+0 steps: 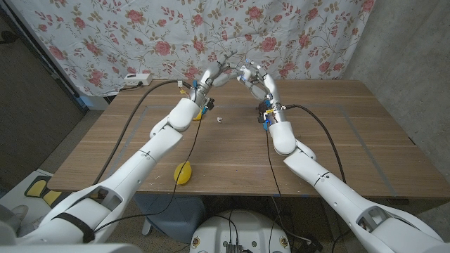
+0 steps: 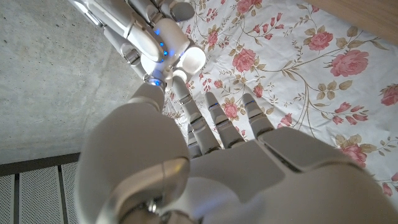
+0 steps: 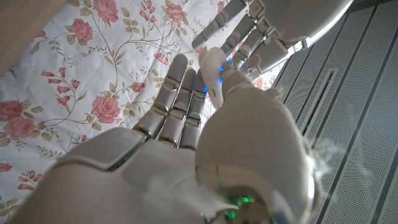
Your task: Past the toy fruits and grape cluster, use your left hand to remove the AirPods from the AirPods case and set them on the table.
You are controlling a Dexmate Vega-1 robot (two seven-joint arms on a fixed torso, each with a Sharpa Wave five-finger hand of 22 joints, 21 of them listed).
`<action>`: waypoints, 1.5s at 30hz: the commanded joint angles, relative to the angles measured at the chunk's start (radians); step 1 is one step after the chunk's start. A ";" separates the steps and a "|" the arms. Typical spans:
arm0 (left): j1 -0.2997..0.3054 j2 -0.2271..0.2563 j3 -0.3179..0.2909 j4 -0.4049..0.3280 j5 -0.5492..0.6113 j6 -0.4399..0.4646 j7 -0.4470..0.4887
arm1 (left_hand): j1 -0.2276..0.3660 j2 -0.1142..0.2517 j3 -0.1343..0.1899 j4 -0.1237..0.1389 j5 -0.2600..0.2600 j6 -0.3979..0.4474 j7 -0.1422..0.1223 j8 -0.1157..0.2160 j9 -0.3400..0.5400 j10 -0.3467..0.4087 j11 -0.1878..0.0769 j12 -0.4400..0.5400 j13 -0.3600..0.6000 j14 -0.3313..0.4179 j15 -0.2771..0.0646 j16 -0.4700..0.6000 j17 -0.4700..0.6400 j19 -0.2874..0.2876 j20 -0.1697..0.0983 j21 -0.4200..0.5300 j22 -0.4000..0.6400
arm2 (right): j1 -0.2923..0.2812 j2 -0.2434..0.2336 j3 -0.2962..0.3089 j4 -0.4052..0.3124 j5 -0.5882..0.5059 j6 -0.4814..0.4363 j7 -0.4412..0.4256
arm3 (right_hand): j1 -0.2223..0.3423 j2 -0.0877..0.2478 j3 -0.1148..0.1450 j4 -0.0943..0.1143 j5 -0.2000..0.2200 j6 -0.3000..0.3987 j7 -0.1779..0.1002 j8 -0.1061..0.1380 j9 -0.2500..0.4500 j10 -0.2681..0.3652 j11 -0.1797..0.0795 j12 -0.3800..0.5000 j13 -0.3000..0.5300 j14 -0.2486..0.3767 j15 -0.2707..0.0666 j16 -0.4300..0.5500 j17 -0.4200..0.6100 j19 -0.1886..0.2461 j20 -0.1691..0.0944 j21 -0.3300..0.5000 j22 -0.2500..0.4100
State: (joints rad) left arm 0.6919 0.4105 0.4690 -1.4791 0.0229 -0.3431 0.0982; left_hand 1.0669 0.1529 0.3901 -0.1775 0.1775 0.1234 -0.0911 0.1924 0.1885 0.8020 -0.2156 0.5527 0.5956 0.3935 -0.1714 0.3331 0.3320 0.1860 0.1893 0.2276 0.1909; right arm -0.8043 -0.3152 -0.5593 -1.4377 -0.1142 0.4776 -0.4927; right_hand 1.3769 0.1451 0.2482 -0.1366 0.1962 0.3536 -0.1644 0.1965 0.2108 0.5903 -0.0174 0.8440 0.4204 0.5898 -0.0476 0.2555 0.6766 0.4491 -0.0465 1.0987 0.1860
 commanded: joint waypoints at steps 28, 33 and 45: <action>0.025 -0.006 -0.017 -0.002 -0.002 -0.038 0.028 | 0.032 0.001 -0.010 0.007 0.000 0.006 -0.004 -0.001 0.005 -0.007 -0.004 0.032 0.031 0.008 -0.014 0.024 0.031 0.012 -0.006 0.007 0.003 | -0.028 0.029 0.041 0.014 0.084 -0.012 0.006 | 0.025 0.023 -0.002 -0.002 0.008 0.009 0.003 0.005 0.002 0.087 -0.096 0.061 0.021 0.000 -0.189 -0.003 0.000 -0.017 -0.171 0.013 0.001; 0.021 -0.011 -0.019 0.009 -0.003 -0.049 0.032 | 0.036 0.000 -0.012 0.007 0.000 0.004 -0.005 -0.002 0.005 -0.009 -0.004 0.037 0.036 0.006 -0.015 0.026 0.035 0.012 -0.007 0.007 0.003 | -0.027 0.034 0.048 0.025 0.096 0.000 0.009 | 0.025 0.023 -0.002 -0.002 0.008 0.009 0.004 0.005 0.002 0.088 -0.096 0.062 0.021 -0.001 -0.189 -0.004 -0.001 -0.020 -0.171 0.015 0.001; 0.011 -0.011 -0.023 0.026 0.004 -0.059 0.039 | 0.042 0.000 -0.017 0.009 0.000 0.000 -0.005 -0.004 0.005 -0.012 -0.004 0.045 0.045 0.004 -0.015 0.031 0.045 0.011 -0.011 0.007 0.003 | -0.032 0.051 0.064 0.043 0.130 0.016 0.015 | 0.024 0.024 -0.002 -0.002 0.009 0.009 0.004 0.004 0.002 0.088 -0.097 0.063 0.020 -0.002 -0.189 -0.004 -0.001 -0.024 -0.171 0.018 0.001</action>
State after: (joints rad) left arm 0.7134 0.4014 0.4508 -1.4739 0.0240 -0.3893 0.1343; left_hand 1.0969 0.1515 0.3745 -0.1709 0.1731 0.1252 -0.0930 0.1925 0.1884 0.7907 -0.2123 0.5921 0.6368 0.3910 -0.1740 0.3562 0.3734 0.1912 0.1840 0.2276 0.1910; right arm -0.8309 -0.2801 -0.5099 -1.4122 -0.0272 0.4737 -0.4842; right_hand 1.3832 0.1389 0.2480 -0.1363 0.1999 0.3536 -0.1644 0.1965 0.2117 0.5898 -0.0179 0.8441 0.4206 0.5898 -0.0476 0.2555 0.6767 0.4313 -0.0429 1.1103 0.1863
